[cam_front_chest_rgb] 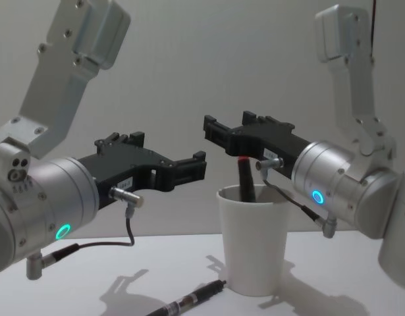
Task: Place the pen into the pen holder.
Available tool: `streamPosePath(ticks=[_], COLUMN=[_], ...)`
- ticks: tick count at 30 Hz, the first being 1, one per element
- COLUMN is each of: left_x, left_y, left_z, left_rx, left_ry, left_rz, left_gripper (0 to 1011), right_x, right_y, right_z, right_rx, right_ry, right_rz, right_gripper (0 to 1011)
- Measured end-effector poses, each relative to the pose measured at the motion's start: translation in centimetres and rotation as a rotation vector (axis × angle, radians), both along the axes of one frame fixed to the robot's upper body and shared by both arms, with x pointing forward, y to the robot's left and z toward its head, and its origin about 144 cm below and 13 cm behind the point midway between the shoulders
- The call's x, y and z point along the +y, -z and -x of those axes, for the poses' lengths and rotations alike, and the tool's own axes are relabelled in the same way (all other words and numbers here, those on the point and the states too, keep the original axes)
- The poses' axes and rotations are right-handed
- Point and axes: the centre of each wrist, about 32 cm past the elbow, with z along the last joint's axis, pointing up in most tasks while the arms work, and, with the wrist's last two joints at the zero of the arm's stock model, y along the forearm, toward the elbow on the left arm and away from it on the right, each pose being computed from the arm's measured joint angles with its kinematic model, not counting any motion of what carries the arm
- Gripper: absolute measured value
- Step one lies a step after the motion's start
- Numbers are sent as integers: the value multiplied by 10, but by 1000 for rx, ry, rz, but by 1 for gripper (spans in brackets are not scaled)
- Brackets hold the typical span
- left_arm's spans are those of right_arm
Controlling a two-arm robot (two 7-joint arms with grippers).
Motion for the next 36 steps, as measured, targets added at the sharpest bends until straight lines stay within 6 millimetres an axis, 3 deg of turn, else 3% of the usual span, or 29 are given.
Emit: streamPosePath(ticks=[11,23,36], left_x=[0,0,0], left_y=[0,0,0], left_z=[0,0,0], left_rx=[0,0,0], left_ry=[0,0,0], left_rz=[0,0,0], left_gripper=[1001,1001,1001], right_x=[0,-7,-64], right_y=[0,-9,-37], right_z=[0,6,44], right_rx=[0,-27,-48], right_ry=[-1,5,91], right_rz=[0,7,80], right_gripper=[1002,1002,1001])
